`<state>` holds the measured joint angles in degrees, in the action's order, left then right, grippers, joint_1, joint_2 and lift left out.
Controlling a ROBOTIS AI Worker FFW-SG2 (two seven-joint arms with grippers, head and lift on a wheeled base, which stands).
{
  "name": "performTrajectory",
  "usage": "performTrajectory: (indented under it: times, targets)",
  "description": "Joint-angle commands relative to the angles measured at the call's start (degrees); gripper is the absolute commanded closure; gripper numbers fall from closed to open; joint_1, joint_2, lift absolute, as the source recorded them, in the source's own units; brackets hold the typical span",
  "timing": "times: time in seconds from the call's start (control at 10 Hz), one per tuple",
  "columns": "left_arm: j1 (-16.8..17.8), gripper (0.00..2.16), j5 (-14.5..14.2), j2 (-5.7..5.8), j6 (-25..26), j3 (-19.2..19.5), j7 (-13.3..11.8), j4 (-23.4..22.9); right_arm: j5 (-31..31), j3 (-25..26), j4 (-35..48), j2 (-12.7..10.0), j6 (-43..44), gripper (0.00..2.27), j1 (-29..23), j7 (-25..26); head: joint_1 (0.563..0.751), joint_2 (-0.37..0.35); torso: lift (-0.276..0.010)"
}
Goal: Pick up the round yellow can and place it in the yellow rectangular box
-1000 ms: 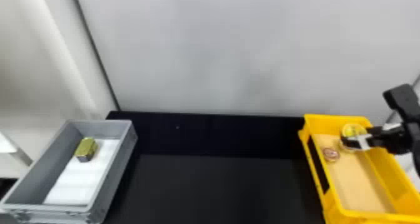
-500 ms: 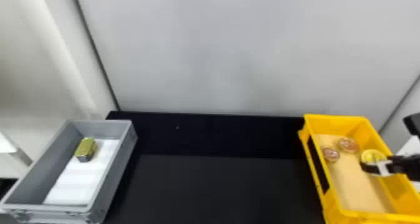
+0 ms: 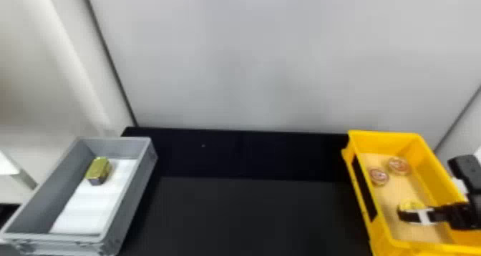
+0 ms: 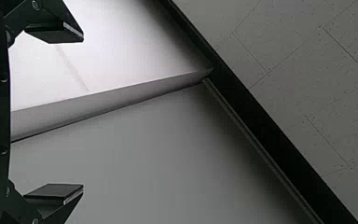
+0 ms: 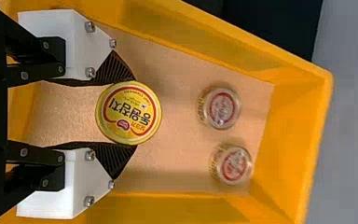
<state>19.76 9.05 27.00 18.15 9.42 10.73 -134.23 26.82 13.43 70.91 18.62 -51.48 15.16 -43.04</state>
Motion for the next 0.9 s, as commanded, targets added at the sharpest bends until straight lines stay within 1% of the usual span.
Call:
performTrajectory:
  times: [0.0,0.1,0.4,0.6,0.7,0.8]
  targets:
    - [0.1,0.14,0.0,-0.09,-0.21,-0.18,0.0,0.11,-2.64,-0.24,-5.43,0.01,0.56,0.72,1.19,0.66,0.663,0.054,-0.009]
    - [0.1,0.14,0.0,-0.09,-0.3,-0.27,0.0,0.11,-3.17,-0.24,-5.78,0.01,0.65,0.72,1.36,1.45,0.663,0.054,-0.009]
    - [0.1,0.14,0.0,-0.18,-0.3,-0.27,0.0,0.2,-3.61,-0.24,-5.87,0.19,1.27,0.7,2.07,1.71,0.663,0.054,-0.009]
    - [0.19,0.14,0.0,-0.18,-0.3,-0.36,0.0,0.2,-3.87,-0.42,-5.87,0.19,1.09,0.33,2.24,1.63,0.663,0.054,-0.009]
    - [0.1,0.14,0.0,-0.18,-0.3,-0.27,0.0,0.2,-4.05,-0.42,-5.87,0.19,1.0,0.09,2.24,1.45,0.663,0.054,-0.009]
    - [0.1,0.14,0.0,-0.18,-0.3,-0.36,0.0,0.2,-4.13,-0.42,-5.69,0.19,1.0,0.08,2.24,1.36,0.663,0.054,-0.009]
